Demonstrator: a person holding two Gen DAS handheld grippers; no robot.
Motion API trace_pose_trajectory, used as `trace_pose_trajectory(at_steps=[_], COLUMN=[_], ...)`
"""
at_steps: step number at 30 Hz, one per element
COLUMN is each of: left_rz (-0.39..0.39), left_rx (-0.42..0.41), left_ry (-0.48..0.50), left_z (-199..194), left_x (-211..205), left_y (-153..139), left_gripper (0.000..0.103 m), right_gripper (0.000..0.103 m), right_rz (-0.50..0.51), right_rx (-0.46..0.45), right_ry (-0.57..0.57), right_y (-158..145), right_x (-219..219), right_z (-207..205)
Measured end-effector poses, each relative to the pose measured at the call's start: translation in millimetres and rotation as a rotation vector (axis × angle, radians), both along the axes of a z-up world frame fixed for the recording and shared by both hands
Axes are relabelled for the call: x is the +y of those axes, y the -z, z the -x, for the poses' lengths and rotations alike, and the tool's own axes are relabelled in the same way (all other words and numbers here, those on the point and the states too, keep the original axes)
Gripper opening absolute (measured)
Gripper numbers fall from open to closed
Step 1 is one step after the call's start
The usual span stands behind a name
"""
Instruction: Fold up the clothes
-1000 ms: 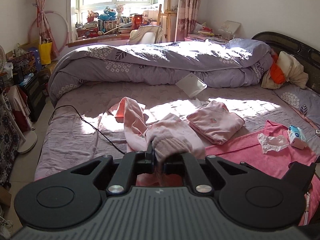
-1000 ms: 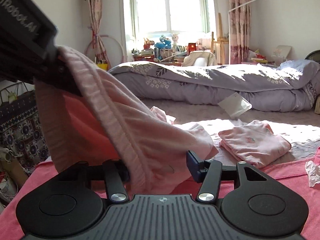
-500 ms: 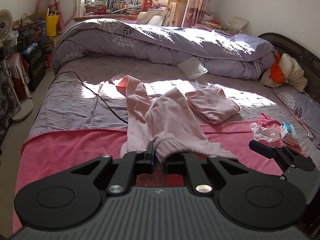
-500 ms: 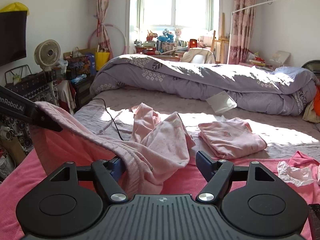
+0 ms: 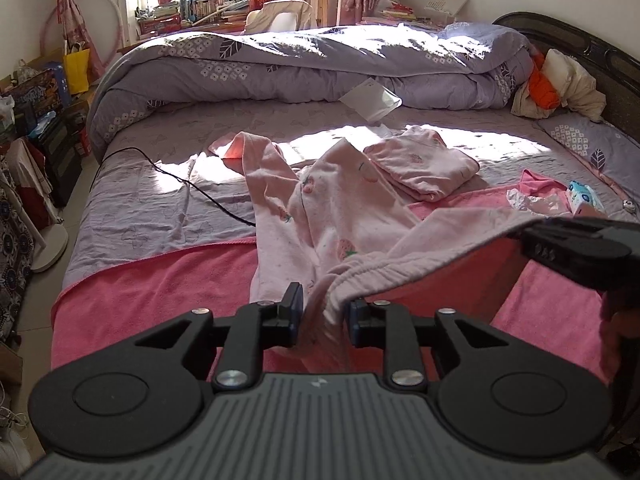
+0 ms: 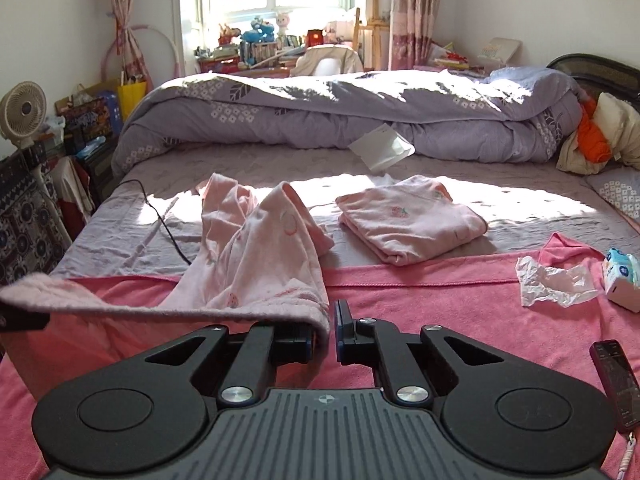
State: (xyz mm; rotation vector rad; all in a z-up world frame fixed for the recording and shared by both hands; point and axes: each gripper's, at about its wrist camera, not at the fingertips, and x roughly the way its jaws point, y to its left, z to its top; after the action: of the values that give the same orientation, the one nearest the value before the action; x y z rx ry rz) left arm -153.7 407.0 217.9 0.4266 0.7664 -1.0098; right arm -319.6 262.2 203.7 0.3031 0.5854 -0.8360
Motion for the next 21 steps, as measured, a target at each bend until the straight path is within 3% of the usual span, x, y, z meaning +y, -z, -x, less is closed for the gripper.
trace_pose_trajectory(at_steps=[3,6,10,13,15,17,18,19,21], left_rz=[-0.086,-0.139,-0.198,-0.144,-0.032,0.049,0.036,0.004,-0.098], left_rx=[-0.005,0.014,-0.004,-0.071,-0.158,-0.261,-0.315,-0.329,-0.233], left_ry=[0.006,0.028,0.012,-0.048,-0.098,-0.115,-0.080,-0.042,0.028], left_z=[8.7,21.2,32.5,19.6,11.4,9.0,12.4,15.6,19.8], left_x=[-8.4,-12.6,-17.7,-14.4,-8.8,-4.6,-5.3,-5.8,-7.1], left_y=[38.7,69.1,92.1,73.0,29.3,-9.3,-18.0,-16.0,10.8], left_gripper=[0.041,0.044,0.050,0.051,0.051,0.051,0.051,0.051,0.052], right_gripper=[0.011,0.011,0.011,0.011,0.011,0.013,0.016,0.016,0.019], right_rz=[0.066,0.115,0.067,0.027,0.001,0.082,0.087,0.027,-0.133], right_rx=[0.011,0.071,0.124,0.179,0.144,0.093,0.097,0.105,0.160], right_ry=[0.004,-0.027,-0.021,0.024,0.037,0.017,0.010,0.022,0.065], right_y=[-22.6,-22.9,-8.6,7.6,5.2,-12.3,-16.4,-9.3,22.8], right_x=[0.3,4.2,7.2,5.4,3.2,15.1,18.5,15.9,7.8], right_z=[16.4,21.7,28.4,33.4,38.3,44.3,45.8,48.4,55.8])
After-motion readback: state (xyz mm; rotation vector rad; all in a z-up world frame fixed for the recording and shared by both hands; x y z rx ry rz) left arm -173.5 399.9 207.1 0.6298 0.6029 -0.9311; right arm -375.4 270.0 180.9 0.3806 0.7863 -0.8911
